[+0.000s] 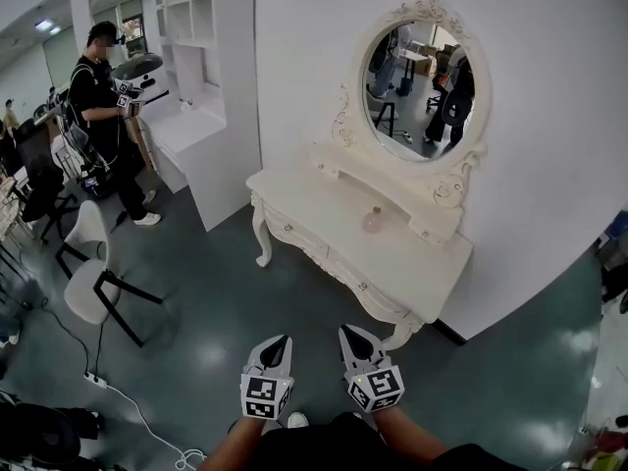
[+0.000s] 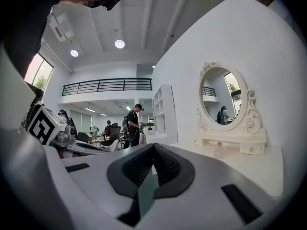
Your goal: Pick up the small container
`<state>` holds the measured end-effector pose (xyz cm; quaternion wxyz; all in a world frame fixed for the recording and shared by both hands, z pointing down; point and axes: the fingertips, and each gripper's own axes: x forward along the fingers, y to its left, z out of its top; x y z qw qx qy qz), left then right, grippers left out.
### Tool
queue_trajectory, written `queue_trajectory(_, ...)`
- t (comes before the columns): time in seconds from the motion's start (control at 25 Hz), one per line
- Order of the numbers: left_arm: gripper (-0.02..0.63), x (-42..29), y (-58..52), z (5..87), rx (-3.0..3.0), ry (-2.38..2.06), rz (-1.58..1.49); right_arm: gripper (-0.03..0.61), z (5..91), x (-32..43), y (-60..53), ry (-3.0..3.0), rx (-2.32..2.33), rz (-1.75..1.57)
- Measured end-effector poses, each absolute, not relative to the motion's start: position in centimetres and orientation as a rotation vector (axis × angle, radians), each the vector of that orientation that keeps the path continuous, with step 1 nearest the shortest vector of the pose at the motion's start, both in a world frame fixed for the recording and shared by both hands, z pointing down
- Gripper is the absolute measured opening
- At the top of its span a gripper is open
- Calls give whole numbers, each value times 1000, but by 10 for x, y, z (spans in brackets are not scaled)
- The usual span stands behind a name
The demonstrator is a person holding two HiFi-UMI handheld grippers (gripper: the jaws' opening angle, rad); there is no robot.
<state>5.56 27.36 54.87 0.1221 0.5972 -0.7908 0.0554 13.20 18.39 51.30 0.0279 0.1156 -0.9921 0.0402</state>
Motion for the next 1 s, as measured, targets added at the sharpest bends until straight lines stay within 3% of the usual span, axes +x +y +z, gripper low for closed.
queue_trajectory(1.0, 6, -18, 189, 541, 1646, -2422, 154, 5, 518, 66, 84, -3066, 332, 130)
